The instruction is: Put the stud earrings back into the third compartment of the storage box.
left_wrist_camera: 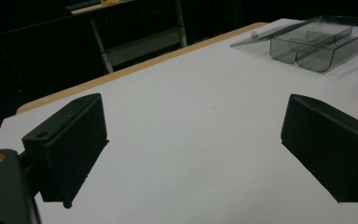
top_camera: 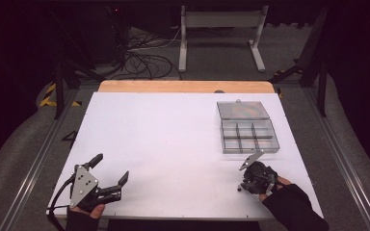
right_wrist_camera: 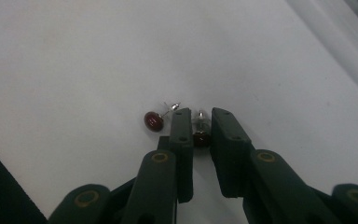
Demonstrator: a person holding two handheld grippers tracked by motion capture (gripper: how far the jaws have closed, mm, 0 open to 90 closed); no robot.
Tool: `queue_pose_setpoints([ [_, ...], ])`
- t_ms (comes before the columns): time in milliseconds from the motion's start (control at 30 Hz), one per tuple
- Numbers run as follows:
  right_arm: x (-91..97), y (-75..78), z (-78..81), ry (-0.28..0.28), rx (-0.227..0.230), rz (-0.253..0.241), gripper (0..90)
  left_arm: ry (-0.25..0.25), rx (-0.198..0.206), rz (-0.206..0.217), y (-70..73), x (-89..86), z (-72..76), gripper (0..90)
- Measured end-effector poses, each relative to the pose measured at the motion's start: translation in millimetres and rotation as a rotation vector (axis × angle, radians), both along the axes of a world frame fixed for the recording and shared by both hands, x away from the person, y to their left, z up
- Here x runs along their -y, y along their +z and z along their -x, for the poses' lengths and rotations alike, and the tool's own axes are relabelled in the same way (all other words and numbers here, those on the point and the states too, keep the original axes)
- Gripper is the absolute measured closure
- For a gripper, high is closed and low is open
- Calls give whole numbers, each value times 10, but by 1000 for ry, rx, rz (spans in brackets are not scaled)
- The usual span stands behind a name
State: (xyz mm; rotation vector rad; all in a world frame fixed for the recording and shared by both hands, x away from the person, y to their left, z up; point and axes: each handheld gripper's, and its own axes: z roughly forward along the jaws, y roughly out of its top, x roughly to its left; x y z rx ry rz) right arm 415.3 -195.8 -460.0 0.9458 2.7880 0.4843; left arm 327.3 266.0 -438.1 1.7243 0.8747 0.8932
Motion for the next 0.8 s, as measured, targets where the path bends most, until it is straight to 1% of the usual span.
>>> queue_pose_setpoints([
  [200, 1, 5, 4, 1, 7, 1, 794, -1, 0, 0, 0, 1, 0, 75],
  [300, 15, 35, 11, 0, 16, -20, 795, -2, -1, 0, 1, 0, 0, 75],
  [400, 36, 81, 15, -1, 36, -33, 796, -2, -1, 1, 2, -2, 1, 75],
  [600, 82, 195, 22, -5, 82, -79, 795, 0, 3, 0, 5, -4, 3, 75],
  [667, 95, 230, 15, -10, 91, -91, 796, 2, 7, -1, 7, -7, 2, 75],
  [700, 106, 274, 7, -9, 99, -102, 796, 2, 8, -1, 8, -9, 2, 73],
  [733, 106, 274, 7, -9, 99, -102, 796, 2, 7, 2, 8, -9, 2, 73],
  [800, 113, 320, -3, -8, 110, -117, 796, 2, 5, 4, 8, -11, 2, 74],
])
